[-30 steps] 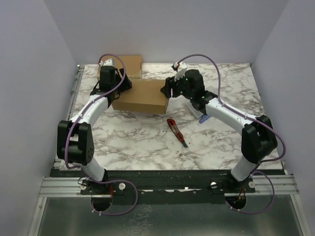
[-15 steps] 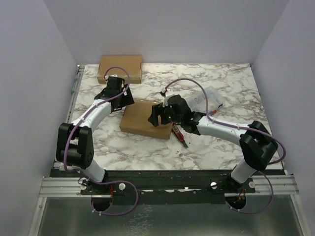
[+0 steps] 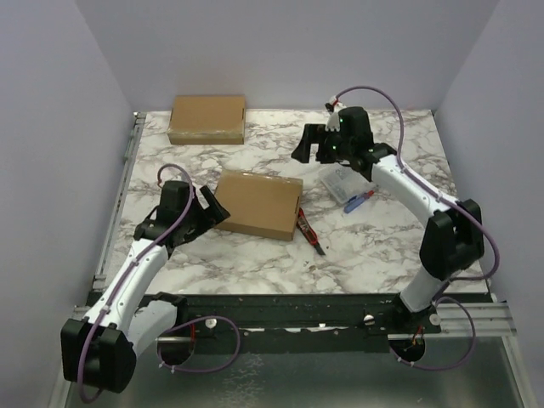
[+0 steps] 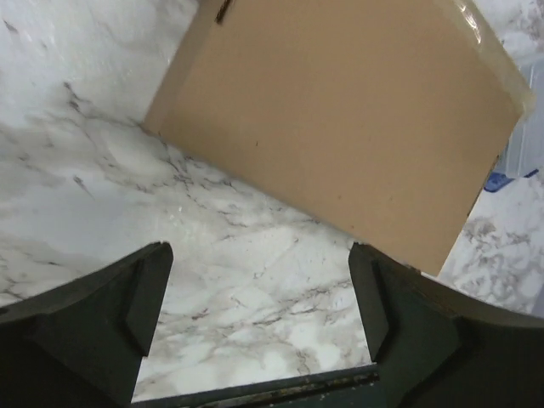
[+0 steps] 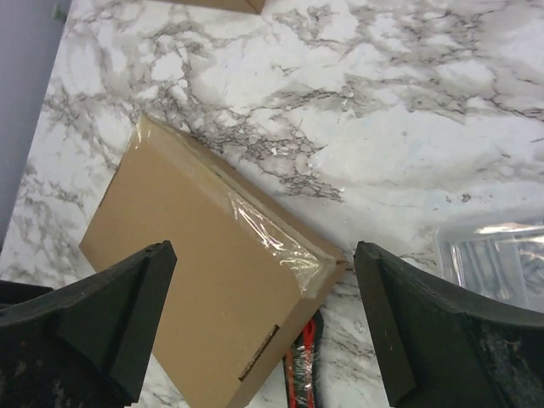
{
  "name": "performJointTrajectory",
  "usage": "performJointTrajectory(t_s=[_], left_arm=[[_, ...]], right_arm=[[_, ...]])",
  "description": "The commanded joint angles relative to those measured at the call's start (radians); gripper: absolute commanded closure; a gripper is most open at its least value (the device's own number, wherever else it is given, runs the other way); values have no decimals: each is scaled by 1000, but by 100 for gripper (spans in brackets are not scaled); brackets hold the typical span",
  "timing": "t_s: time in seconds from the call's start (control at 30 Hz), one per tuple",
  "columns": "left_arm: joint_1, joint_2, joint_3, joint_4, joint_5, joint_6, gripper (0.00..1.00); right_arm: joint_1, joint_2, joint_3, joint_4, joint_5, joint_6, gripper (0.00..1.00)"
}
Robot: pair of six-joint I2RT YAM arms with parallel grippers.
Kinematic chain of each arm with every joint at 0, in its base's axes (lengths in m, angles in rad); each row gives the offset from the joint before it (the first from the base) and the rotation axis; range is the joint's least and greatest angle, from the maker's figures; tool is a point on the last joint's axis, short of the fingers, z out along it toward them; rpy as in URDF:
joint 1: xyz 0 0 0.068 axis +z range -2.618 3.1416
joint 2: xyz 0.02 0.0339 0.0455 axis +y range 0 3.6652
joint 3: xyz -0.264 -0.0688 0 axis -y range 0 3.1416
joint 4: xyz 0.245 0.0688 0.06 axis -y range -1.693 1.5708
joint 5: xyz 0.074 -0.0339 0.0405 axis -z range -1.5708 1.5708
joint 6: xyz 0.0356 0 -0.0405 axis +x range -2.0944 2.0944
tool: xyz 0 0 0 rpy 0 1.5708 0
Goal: Unpack the express box
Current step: Place the express box at the center of the board, then adjust the express box at the center of the board.
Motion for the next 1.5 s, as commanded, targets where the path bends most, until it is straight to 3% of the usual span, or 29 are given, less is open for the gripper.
performJointTrajectory(t_s=[0.0, 0.2, 0.33, 0.5, 0.77, 0.93, 1.2, 1.47], left_arm=[[-43, -108, -172, 84, 182, -293, 4], [-179, -81, -273, 307, 127, -482, 1], [-215, -13, -295, 431, 87, -544, 1], [-234, 65, -346, 636, 50, -611, 1], [-215, 236, -256, 554, -110, -398, 2], [-174, 340, -250, 551, -89, -340, 7], [-170, 308, -304, 551, -97, -313, 8], [-169, 323, -333, 552, -102, -299, 9]], right_arm=[[-50, 170, 125, -148, -313, -64, 0], [-53, 388, 283, -200, -459, -95, 4], [-54, 444, 304, -194, -466, -92, 5], [-52, 427, 228, -155, -503, -56, 16], [-53, 282, -51, 94, -637, 113, 14], [-68, 248, -89, 49, -478, 199, 0], [-90, 174, -206, 85, -379, 262, 0], [-134, 214, -312, 266, -589, 250, 0]])
